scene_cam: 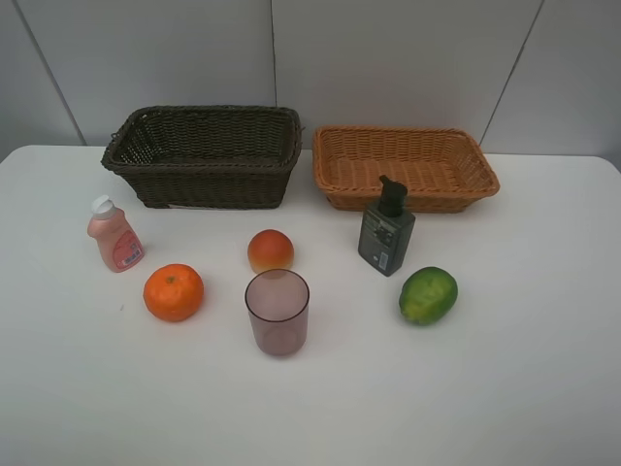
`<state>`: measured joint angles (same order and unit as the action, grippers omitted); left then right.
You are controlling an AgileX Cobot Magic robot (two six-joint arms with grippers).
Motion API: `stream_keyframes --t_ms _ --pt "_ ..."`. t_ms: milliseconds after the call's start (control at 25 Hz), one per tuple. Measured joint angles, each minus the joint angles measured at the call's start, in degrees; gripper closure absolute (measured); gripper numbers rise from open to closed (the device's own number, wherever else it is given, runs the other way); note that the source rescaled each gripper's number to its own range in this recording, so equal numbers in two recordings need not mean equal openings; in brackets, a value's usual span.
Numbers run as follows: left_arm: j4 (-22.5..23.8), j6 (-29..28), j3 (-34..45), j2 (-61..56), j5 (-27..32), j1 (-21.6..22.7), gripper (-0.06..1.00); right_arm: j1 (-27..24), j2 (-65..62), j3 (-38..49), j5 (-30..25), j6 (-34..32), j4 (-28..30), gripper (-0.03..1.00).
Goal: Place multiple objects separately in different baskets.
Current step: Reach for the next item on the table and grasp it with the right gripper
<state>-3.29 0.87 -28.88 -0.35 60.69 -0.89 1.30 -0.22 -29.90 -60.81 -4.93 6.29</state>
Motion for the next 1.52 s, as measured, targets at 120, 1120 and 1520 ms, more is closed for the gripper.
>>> stream_keyframes --t_ms 120,1120,1520 --pt "0.00 0.00 0.00 0.00 0.00 0.00 0.02 0.00 0.00 0.00 0.00 0.00 0.00 0.03" --pt "0.00 0.00 0.00 0.00 0.00 0.00 0.02 0.00 30.66 -11.26 5.97 7.04 -9.41 0.03" --pt "0.00 0.00 0.00 0.00 0.00 0.00 0.02 14.28 62.16 -25.56 7.86 12.01 -8.81 0.03"
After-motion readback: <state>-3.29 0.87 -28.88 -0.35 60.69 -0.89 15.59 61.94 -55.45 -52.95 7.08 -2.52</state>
